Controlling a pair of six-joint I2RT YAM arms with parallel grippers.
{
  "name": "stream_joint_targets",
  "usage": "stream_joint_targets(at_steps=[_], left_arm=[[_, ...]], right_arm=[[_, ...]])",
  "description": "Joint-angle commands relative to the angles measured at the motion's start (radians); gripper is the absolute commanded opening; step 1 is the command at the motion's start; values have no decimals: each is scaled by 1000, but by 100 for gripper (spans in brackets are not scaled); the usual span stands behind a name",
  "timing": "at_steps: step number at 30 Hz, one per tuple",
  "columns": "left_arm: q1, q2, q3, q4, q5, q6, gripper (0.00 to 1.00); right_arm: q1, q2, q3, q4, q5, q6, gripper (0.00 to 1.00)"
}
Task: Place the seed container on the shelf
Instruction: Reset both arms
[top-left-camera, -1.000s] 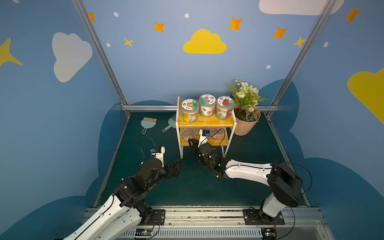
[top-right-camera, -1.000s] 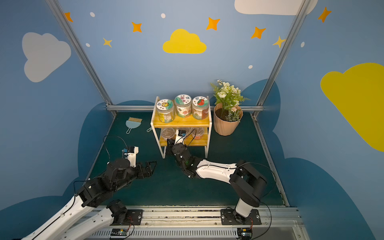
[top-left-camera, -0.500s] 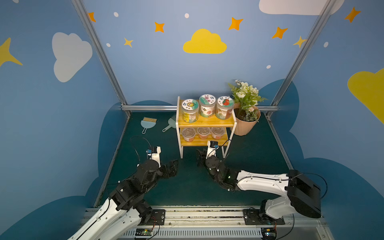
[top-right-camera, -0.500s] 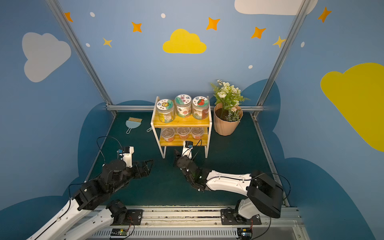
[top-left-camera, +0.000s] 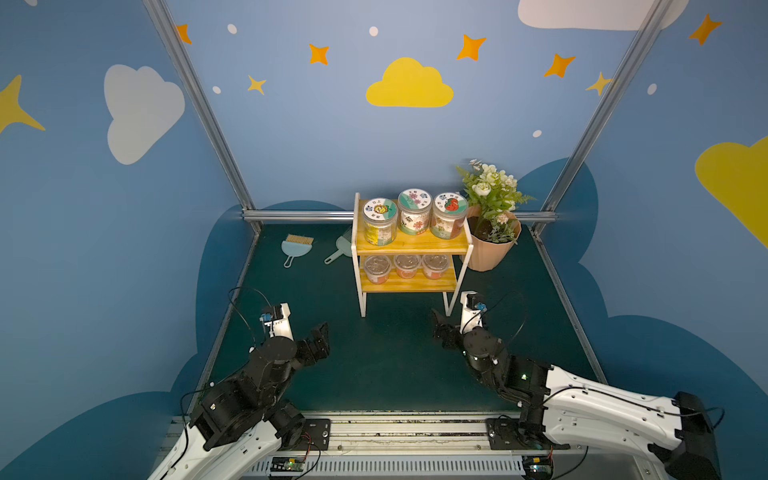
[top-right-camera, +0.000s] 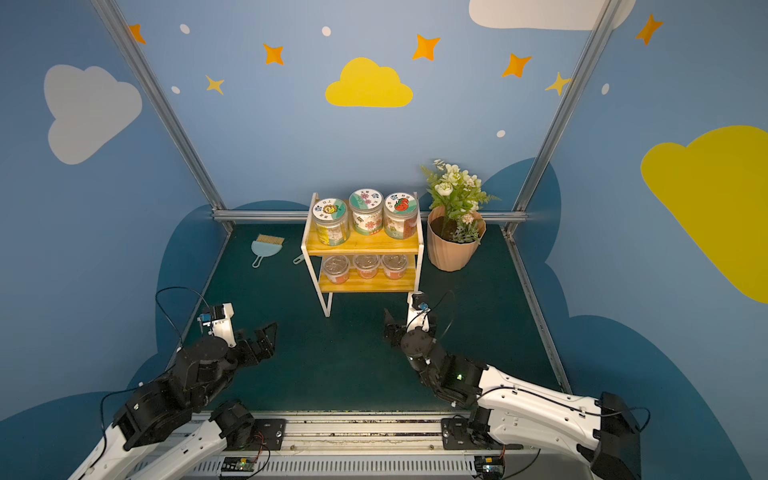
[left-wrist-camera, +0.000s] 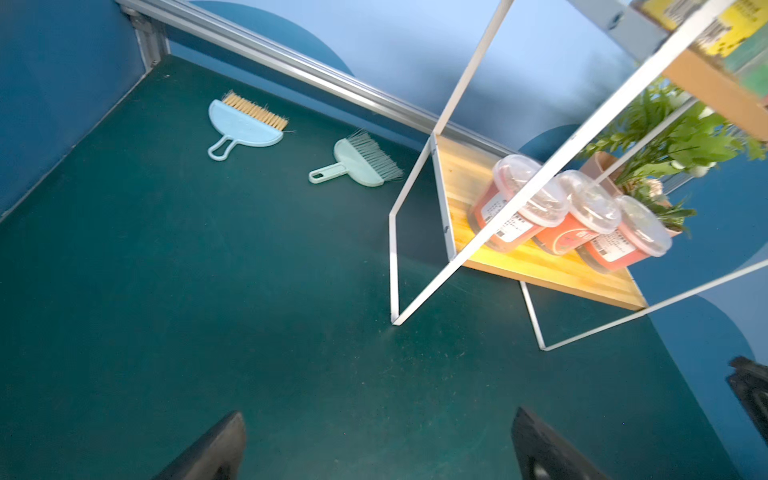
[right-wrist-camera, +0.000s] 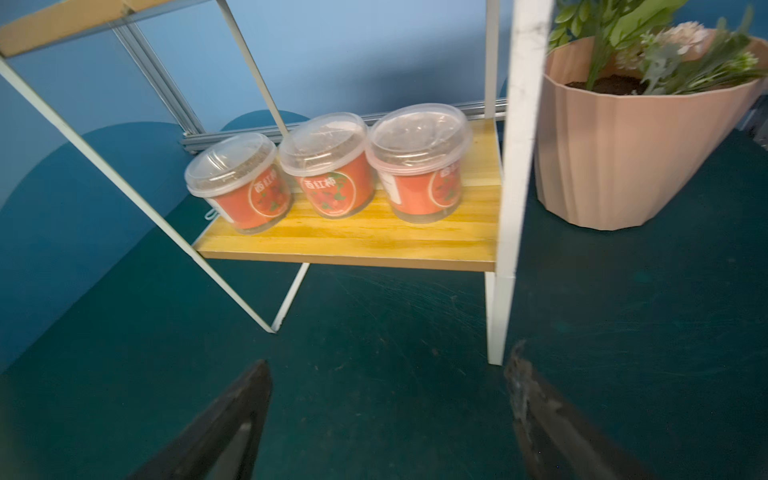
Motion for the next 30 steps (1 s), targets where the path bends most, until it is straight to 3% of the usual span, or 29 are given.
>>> stream_joint_targets(at_steps=[1, 9, 13, 18, 20, 25, 28, 30], left_arm=[[3, -5, 6, -44, -36, -4, 100], [2, 138, 24, -28, 17, 98, 100], [6, 175, 11, -12, -65, 123, 100], [19, 79, -61, 32, -168, 172, 100], [21, 18, -118, 131, -206, 253, 100], [37, -79, -320, 570, -279, 575, 100], [82, -20, -354, 674, -269, 630, 100], [151, 46, -359, 697, -198, 629, 100]], right_arm=[[-28, -100, 4, -163, 13, -80, 93], [-98, -201, 85, -352, -29, -182, 98], [-115, -193, 144, -408, -9, -218, 98], [-142, -218, 161, -451, 9, -214, 98], [-163, -225, 154, -446, 9, -232, 98], [-288, -208, 71, -412, -1, -300, 98], [-396, -207, 46, -390, -103, -308, 98], [-477, -201, 23, -341, -167, -314, 98]])
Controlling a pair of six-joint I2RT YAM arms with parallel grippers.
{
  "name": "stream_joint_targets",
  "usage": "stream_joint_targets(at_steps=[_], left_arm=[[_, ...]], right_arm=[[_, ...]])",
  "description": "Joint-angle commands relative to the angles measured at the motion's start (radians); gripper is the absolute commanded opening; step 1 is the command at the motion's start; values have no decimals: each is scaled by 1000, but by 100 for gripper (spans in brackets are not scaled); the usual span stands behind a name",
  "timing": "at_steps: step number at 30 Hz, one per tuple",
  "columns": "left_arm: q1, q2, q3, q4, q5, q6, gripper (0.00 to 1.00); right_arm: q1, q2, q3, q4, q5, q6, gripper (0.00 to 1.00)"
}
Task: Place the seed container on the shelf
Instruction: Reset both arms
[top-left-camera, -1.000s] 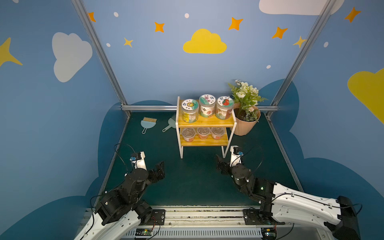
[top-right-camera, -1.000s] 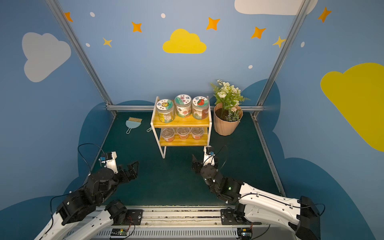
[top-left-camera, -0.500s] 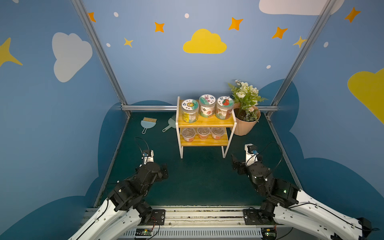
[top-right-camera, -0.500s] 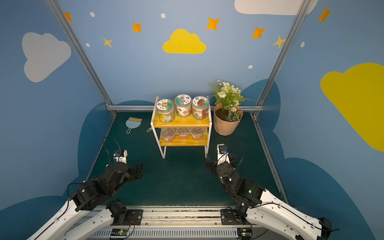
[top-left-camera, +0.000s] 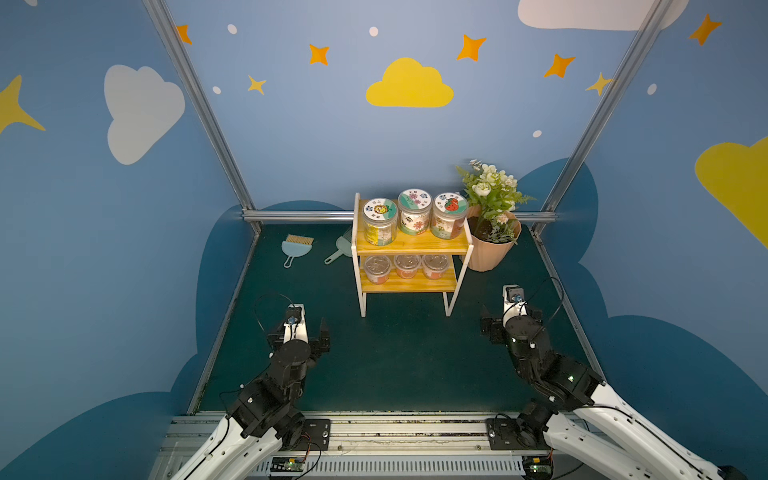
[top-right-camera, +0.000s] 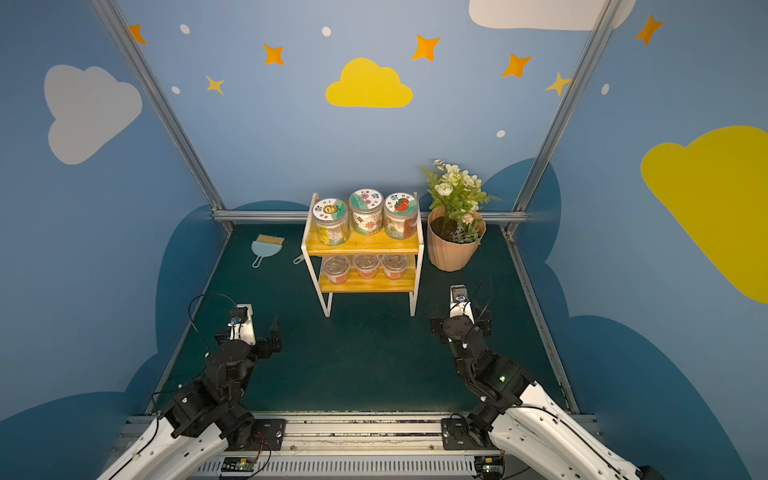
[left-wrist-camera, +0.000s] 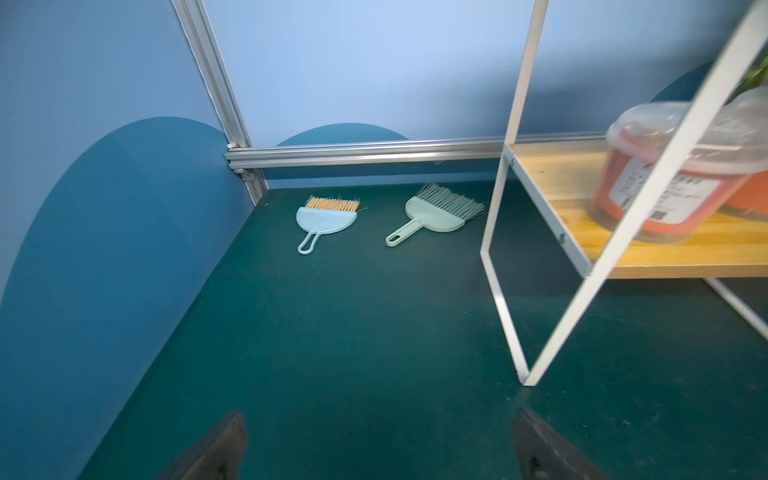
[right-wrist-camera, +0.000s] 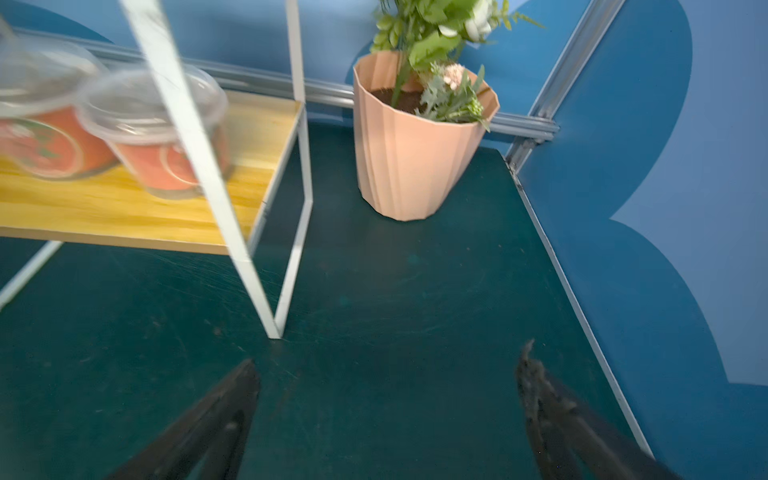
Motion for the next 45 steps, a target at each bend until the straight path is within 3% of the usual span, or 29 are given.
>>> stream_joint_targets(at_steps=[1, 4, 8, 13, 20, 28, 33, 36, 39, 42, 43, 45], left_arm=[[98, 84, -4, 198, 74, 102, 100], [239, 179, 1, 217, 175, 44, 100], [447, 294, -5, 327, 452, 9, 100], [541, 492, -2, 501, 508, 44, 100], [588, 731, -38, 777, 488, 66, 100], [610, 905, -38, 1011, 545, 132, 100], [608, 1006, -30, 1096, 623, 109, 100], [607, 1004, -23, 1074, 615, 117, 100], [611, 1084, -53, 1207, 600, 109, 100], [612, 1206, -52, 1342, 683, 152, 100], [611, 1220, -42, 1342, 690, 160, 100], [613, 1170, 1, 1169, 654, 132, 100]], right_arm=[[-103, 14, -30, 86, -111, -27, 98], [-236, 66, -51, 150, -180, -24, 98], [-385, 144, -61, 214, -221, -14, 98], [-511, 165, -112, 350, -287, -57, 98], [-606, 153, -283, 670, -252, -45, 98], [-675, 279, -265, 744, -377, -51, 98], [-689, 378, -293, 890, -603, -142, 98], [-690, 439, -327, 1023, -593, -152, 98], [-699, 497, -347, 1142, -584, -149, 98], [-702, 581, -332, 1190, -584, -150, 98], [-701, 607, -332, 1216, -583, -146, 98], [-703, 666, -339, 1297, -581, -123, 98]])
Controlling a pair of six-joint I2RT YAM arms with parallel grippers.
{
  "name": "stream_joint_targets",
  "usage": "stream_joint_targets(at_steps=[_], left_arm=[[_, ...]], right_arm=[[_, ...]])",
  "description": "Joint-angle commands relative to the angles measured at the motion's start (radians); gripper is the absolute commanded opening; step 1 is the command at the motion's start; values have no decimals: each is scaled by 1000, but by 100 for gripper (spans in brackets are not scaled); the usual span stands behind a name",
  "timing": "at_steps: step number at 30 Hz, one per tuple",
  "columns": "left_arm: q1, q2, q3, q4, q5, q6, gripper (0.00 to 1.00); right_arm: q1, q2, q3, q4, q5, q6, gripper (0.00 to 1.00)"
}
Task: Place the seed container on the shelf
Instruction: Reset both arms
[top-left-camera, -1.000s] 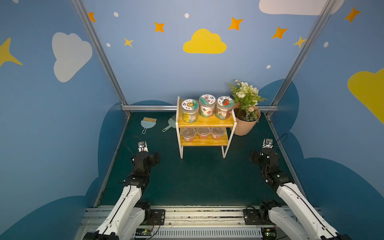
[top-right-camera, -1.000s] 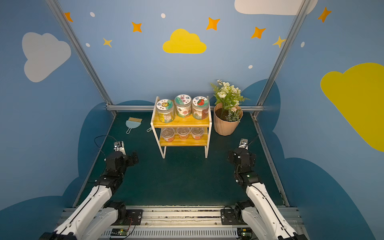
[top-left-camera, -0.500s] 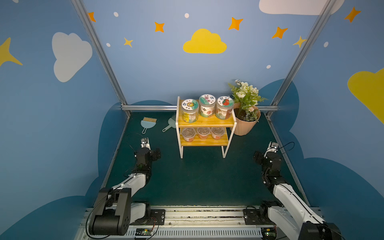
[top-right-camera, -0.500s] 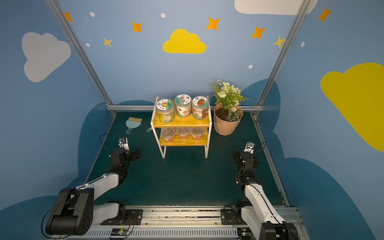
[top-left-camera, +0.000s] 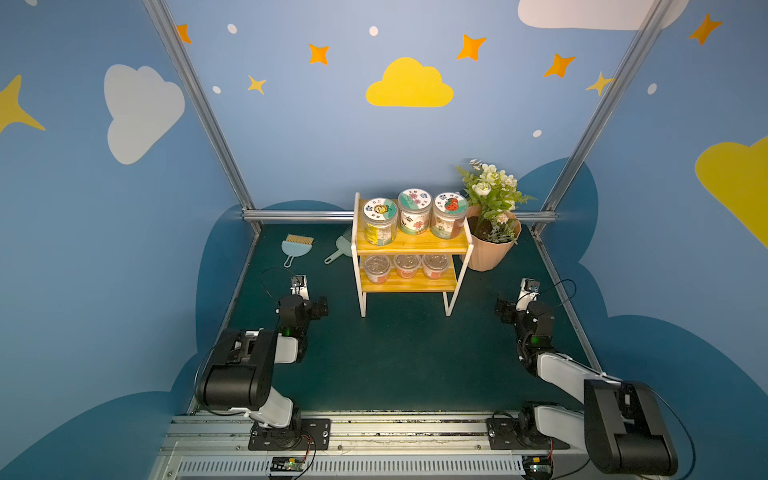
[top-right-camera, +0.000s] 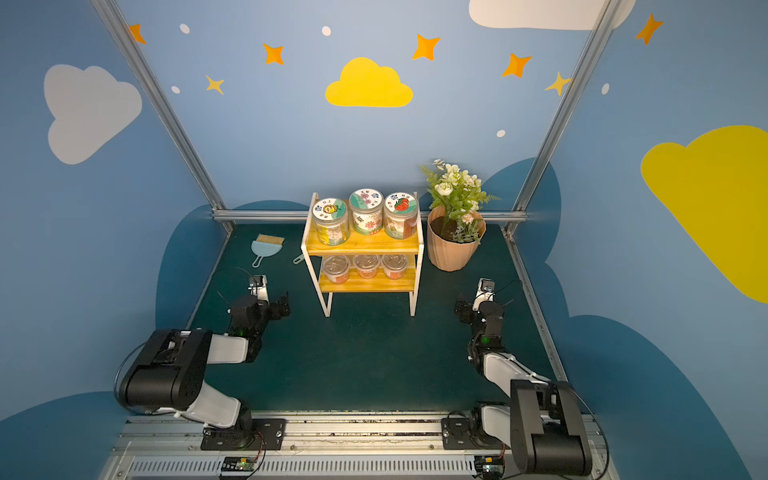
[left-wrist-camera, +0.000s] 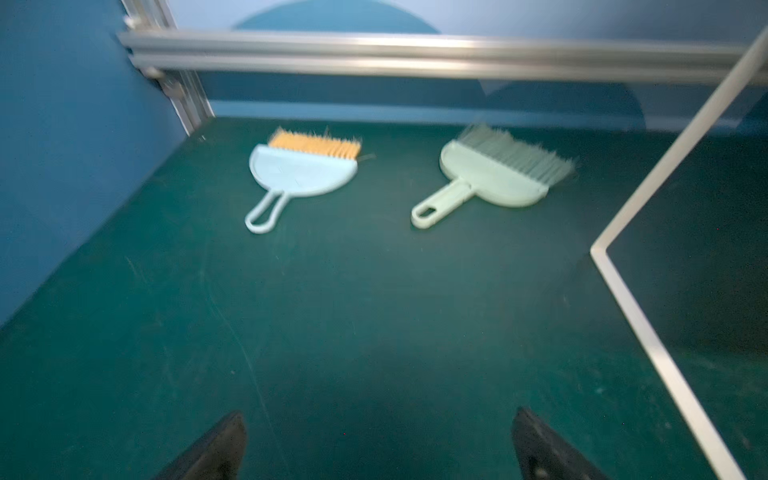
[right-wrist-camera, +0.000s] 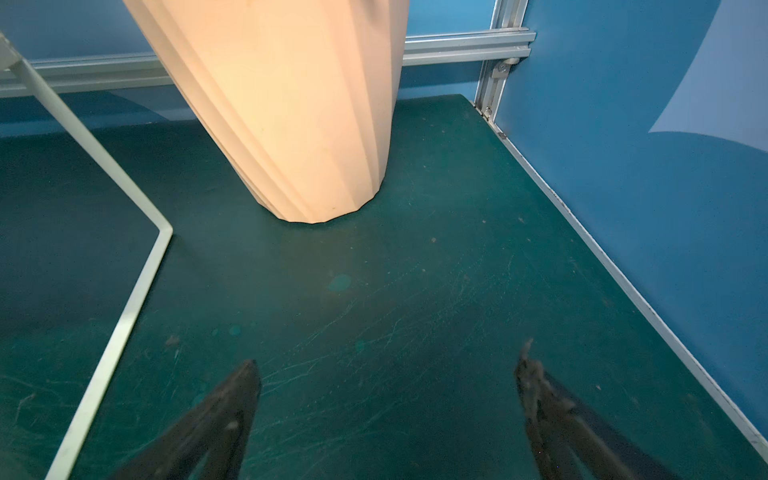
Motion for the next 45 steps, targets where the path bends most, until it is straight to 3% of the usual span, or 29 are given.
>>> stream_joint_targets(at_steps=[1, 3, 9, 13, 16, 19, 24, 45], left_arm=[[5, -21, 46, -20, 0, -5, 100], [6, 6, 26, 66, 1, 2, 100], [6, 1, 27, 54, 4, 4, 100], [4, 3, 26, 58, 0, 6, 100], [4, 3, 26, 58, 0, 6, 100], [3, 3, 27, 58, 0, 8, 100], [3, 4, 27, 58, -2, 6, 100], [2, 9, 39, 39, 6, 9, 100]], right_arm=[[-5, 79, -7, 206, -21, 16, 98], [-4, 147, -7, 270, -45, 2, 98], [-3, 343, -53, 559, -70, -15, 98], [-6, 289, -25, 419, -65, 2, 98], [-2, 307, 0, 398, -43, 1, 98], [-1, 306, -1, 403, -101, -34, 98], [4, 309, 69, 276, -32, -15, 98], [13, 308, 70, 274, -44, -31, 98]])
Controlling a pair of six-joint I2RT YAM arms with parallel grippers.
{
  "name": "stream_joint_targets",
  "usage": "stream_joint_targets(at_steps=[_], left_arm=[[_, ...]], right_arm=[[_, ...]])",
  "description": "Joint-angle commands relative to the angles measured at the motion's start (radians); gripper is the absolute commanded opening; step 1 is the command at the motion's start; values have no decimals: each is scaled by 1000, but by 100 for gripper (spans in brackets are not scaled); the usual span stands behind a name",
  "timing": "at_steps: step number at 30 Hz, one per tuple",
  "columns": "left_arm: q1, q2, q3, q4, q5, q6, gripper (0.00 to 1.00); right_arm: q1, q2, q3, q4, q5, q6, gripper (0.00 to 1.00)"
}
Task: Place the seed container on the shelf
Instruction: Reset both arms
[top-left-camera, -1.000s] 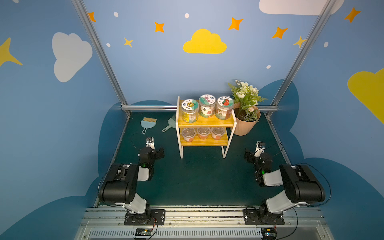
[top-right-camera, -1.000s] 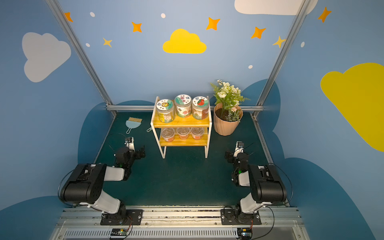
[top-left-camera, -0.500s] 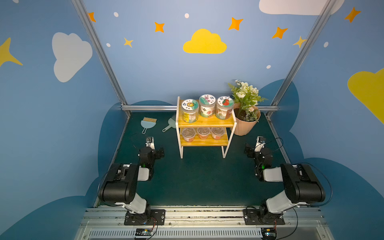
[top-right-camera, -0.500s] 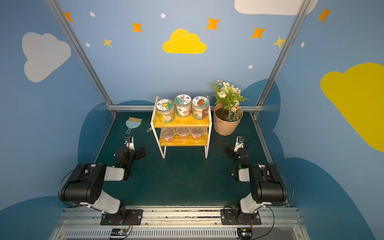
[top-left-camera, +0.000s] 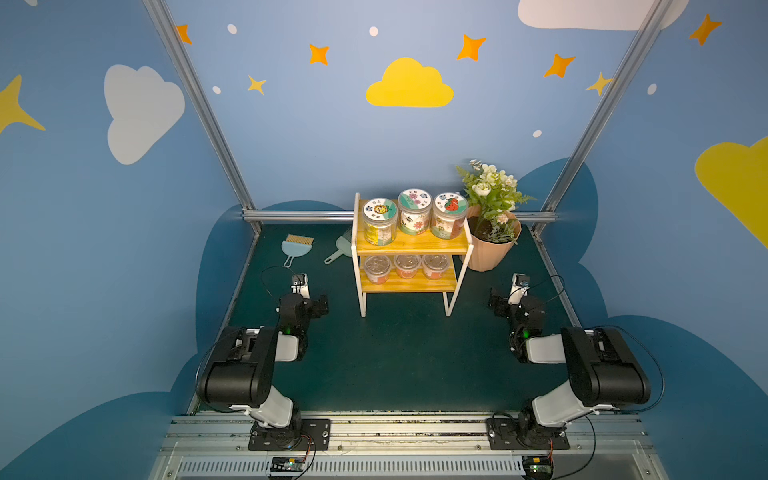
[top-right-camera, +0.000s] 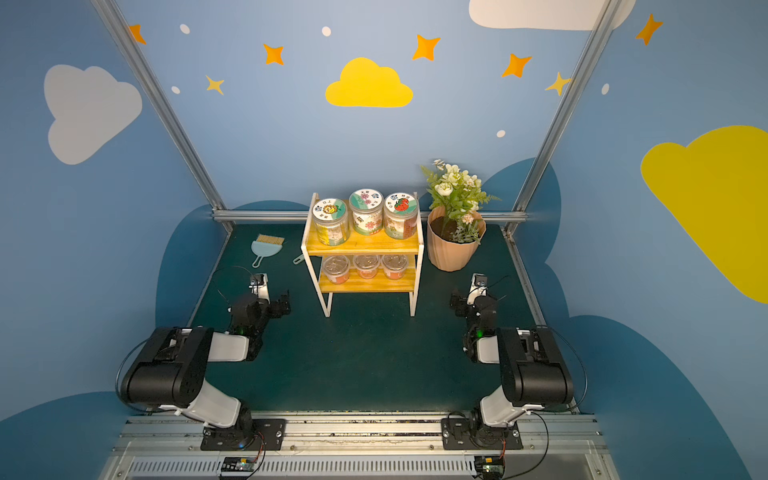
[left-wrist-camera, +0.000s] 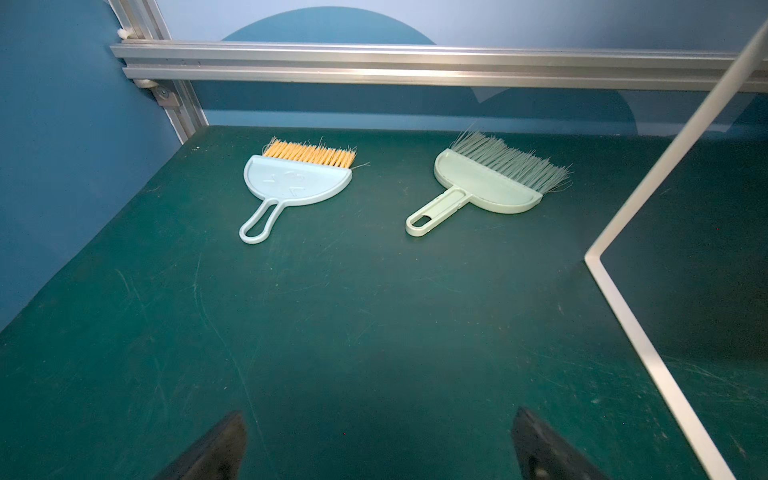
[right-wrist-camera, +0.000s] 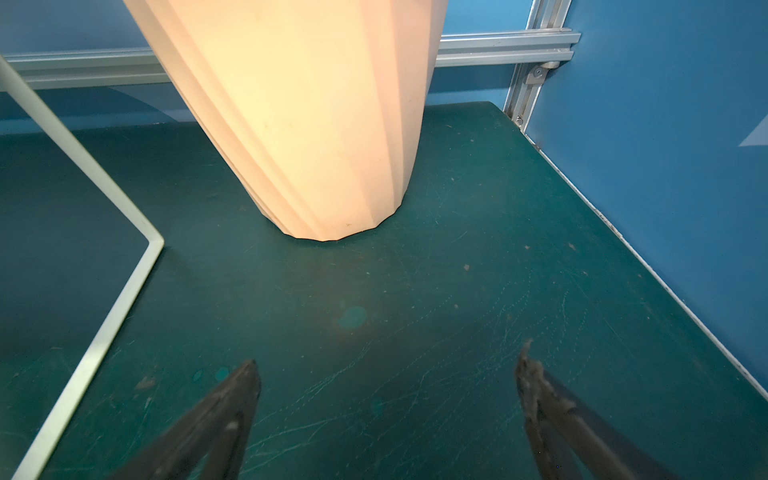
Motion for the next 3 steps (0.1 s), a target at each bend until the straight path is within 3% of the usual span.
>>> stream_joint_targets(at_steps=[1, 3], left_arm=[[2, 4, 12, 12, 4, 7, 100], [-1, 3, 11, 17, 4, 7, 100]], right_arm=[[8, -4, 14, -18, 3, -8, 98], [8, -4, 14, -18, 4, -8, 98]])
